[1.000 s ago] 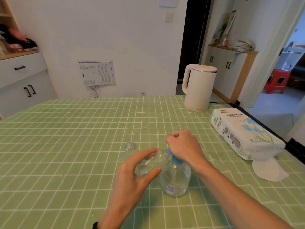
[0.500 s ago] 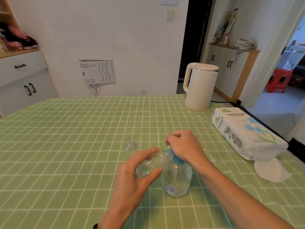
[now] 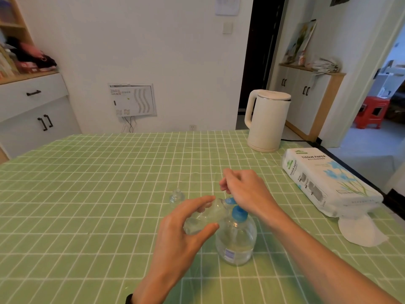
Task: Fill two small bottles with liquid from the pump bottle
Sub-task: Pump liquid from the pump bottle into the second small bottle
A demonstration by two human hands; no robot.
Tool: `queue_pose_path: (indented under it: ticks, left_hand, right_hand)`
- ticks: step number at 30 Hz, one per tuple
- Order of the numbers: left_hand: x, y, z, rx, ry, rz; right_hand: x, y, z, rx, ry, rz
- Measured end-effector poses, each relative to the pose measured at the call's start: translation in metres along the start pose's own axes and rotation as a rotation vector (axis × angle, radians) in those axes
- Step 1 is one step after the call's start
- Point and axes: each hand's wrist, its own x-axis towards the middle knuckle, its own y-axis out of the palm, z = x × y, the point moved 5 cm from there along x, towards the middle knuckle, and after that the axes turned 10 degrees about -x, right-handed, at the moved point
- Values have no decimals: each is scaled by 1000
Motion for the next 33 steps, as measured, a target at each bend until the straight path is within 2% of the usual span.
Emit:
queue_pose_path:
  ticks: [9,21,33]
  left_hand:
    - [-5,4,11,-17,-28,-2]
    - [-2,1,2,-19,-6,2]
    - [-7,4,10,-30,-23,1]
  right_hand:
    - [1,12,-10,27,54,92]
    - [2,2,1,-26,50,81]
    - [0,13,-9,-34,66,157]
